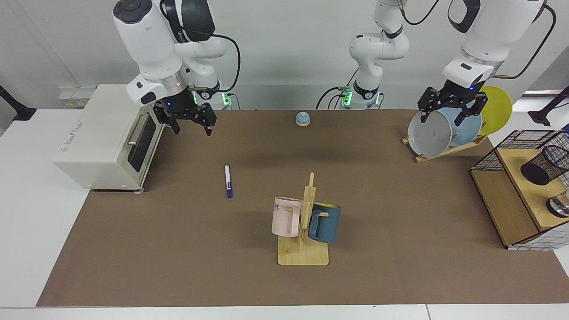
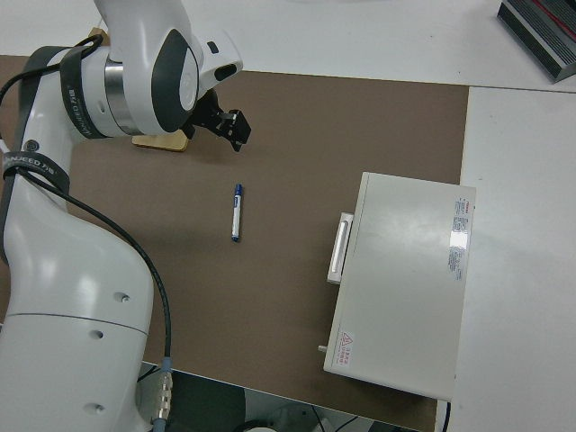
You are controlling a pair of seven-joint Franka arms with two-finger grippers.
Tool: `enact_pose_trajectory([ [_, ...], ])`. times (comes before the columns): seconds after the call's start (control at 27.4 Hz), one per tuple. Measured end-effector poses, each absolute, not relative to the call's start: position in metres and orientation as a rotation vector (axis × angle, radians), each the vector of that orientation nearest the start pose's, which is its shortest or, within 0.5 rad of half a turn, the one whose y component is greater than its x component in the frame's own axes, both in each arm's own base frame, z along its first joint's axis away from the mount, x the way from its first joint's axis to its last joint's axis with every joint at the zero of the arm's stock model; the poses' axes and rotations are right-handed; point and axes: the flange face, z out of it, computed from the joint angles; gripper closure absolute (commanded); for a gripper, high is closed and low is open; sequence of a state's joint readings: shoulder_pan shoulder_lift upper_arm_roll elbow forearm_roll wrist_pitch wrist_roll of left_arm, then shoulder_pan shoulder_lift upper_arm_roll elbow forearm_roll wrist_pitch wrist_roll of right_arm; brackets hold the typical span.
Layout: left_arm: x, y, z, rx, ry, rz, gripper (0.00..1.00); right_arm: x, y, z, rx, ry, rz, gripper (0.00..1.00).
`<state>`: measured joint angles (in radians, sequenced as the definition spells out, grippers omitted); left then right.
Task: Put markers into pen holder
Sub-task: 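Move the right gripper toward the blue-capped white marker, then lower the right gripper onto the marker and close it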
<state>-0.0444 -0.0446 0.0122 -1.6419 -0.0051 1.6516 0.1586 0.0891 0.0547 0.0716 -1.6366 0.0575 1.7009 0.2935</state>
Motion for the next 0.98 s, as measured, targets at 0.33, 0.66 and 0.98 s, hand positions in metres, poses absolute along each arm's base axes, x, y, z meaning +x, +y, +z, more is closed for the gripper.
enact_pose_trajectory([
  [0.33,0.547,-0.018,0.622,-3.127,0.308,-0.085,0.0,0.599,0.133,0.507,-3.077,0.143,0.053,0.0],
  [0.66,0.544,-0.017,0.62,-3.127,0.314,-0.076,0.0,0.603,0.148,0.451,-3.092,0.095,0.039,0.0],
  [0.98,0.543,-0.016,0.618,-3.128,0.311,-0.069,0.0,0.595,0.155,0.389,-3.098,0.067,-0.007,0.0],
])
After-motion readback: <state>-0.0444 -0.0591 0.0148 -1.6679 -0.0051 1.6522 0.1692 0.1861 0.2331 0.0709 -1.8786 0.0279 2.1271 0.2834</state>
